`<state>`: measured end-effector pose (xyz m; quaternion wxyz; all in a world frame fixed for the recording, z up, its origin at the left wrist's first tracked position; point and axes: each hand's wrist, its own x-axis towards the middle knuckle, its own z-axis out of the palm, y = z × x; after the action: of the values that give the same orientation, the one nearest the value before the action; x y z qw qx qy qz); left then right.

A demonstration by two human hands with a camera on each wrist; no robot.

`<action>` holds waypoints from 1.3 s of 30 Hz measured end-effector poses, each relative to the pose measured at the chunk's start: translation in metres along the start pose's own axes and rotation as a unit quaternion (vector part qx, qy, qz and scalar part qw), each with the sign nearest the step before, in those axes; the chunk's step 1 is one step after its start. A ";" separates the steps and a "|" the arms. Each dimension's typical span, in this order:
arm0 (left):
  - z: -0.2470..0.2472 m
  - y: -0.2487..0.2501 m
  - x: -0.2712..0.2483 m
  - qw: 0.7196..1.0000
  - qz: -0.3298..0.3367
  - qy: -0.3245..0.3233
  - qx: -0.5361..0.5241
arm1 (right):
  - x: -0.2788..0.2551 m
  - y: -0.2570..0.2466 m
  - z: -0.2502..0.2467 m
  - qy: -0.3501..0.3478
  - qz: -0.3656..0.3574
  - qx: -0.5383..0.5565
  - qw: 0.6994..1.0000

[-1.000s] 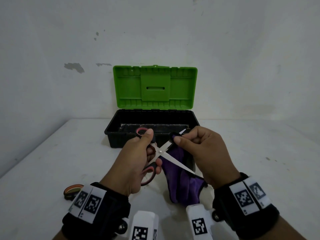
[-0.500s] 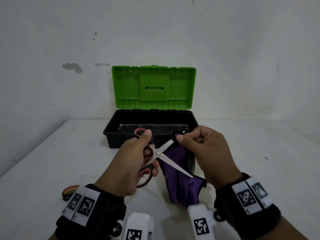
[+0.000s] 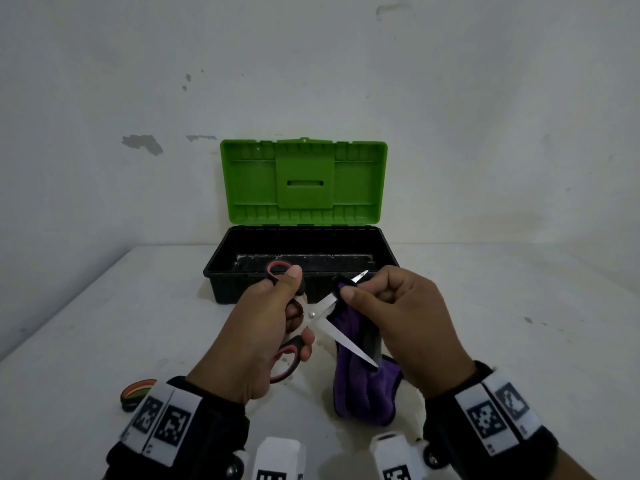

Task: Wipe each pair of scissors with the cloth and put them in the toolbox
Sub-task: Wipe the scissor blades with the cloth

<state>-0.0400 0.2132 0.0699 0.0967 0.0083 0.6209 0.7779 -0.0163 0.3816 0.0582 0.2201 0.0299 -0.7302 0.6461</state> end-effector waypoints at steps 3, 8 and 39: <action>0.002 0.000 -0.002 1.000 0.002 -0.008 -0.005 | 0.007 0.002 -0.008 0.043 0.004 0.028 0.999; 0.001 0.000 -0.001 1.000 0.004 -0.010 0.005 | -0.001 -0.001 -0.003 0.006 0.004 0.020 1.000; -0.001 -0.012 0.004 0.989 -0.022 -0.038 0.142 | 0.012 -0.010 -0.033 -0.255 -0.077 -0.065 0.962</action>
<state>-0.0429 0.2152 0.0579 0.1355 0.0379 0.7208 0.6787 -0.0147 0.4147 0.0744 0.0775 0.2357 -0.7981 0.5490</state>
